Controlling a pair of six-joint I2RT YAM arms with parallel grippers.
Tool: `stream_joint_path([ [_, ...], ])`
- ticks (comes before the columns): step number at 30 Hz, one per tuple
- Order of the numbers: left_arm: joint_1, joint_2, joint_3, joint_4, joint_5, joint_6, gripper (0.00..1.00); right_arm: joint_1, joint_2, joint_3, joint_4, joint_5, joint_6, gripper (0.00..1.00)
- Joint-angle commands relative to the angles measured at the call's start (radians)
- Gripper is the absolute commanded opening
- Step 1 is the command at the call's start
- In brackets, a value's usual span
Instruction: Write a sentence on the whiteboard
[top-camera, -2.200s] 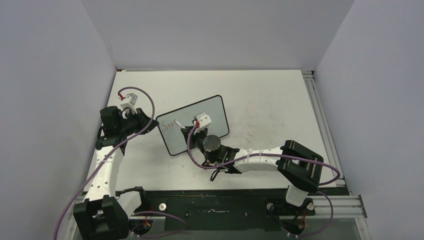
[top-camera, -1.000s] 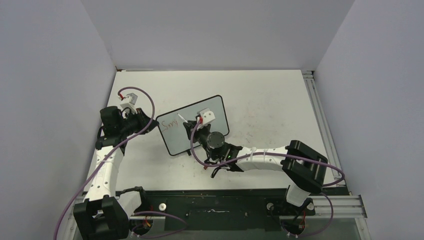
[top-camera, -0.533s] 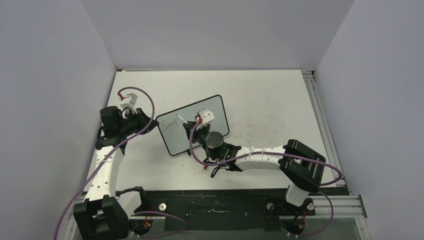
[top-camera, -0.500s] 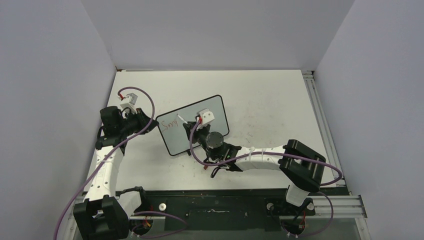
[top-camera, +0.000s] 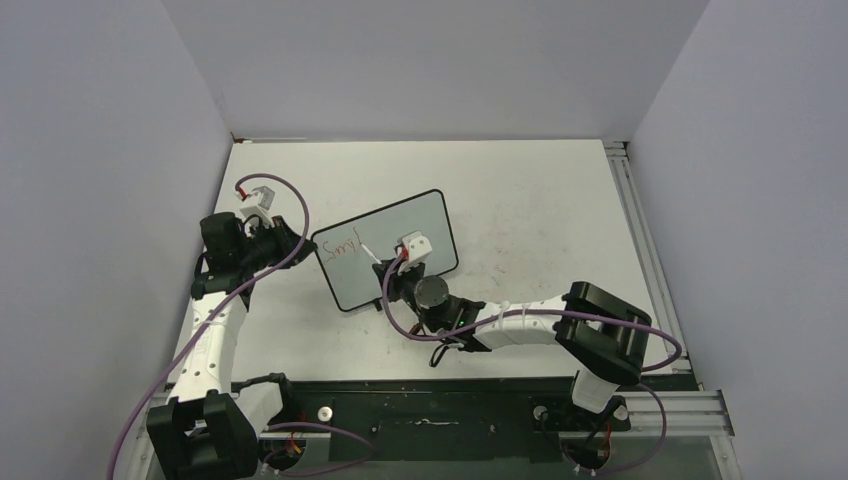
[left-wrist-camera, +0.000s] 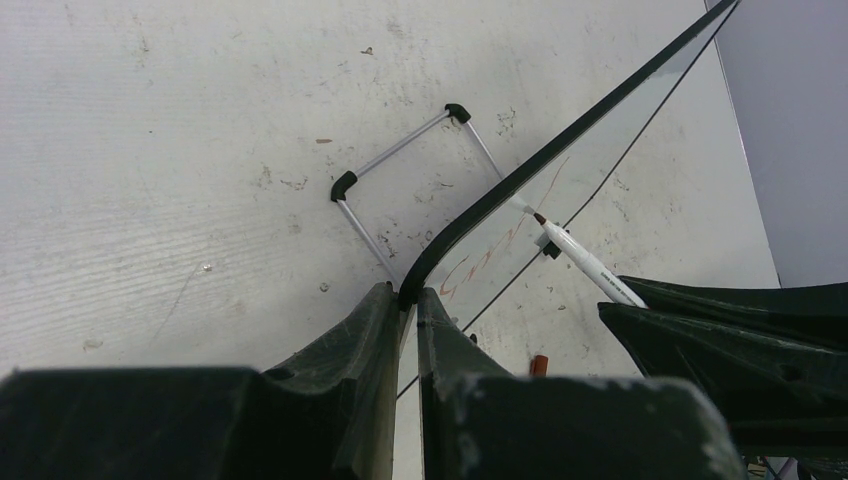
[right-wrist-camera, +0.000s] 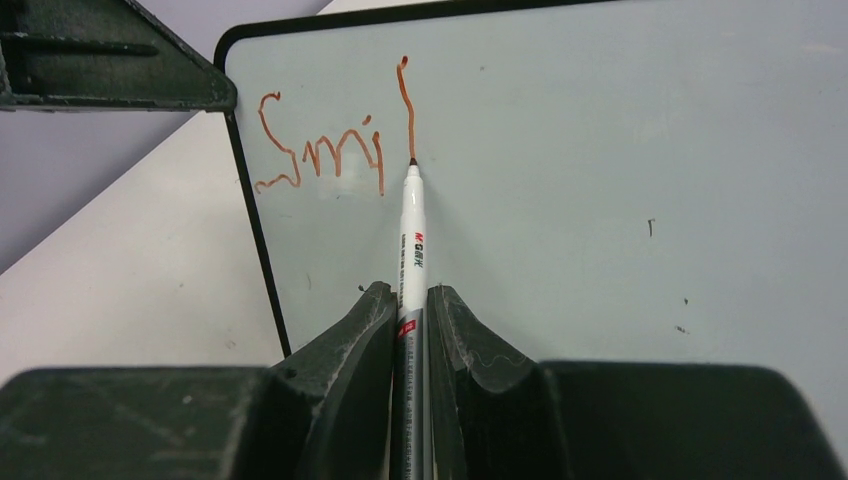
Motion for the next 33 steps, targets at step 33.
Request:
stream_joint_path([
  [33,0.001,-0.004,0.020,0.002,0.021,0.001,0.08,0.016,-0.122,0.006,-0.023,0.043,-0.053,0.05],
])
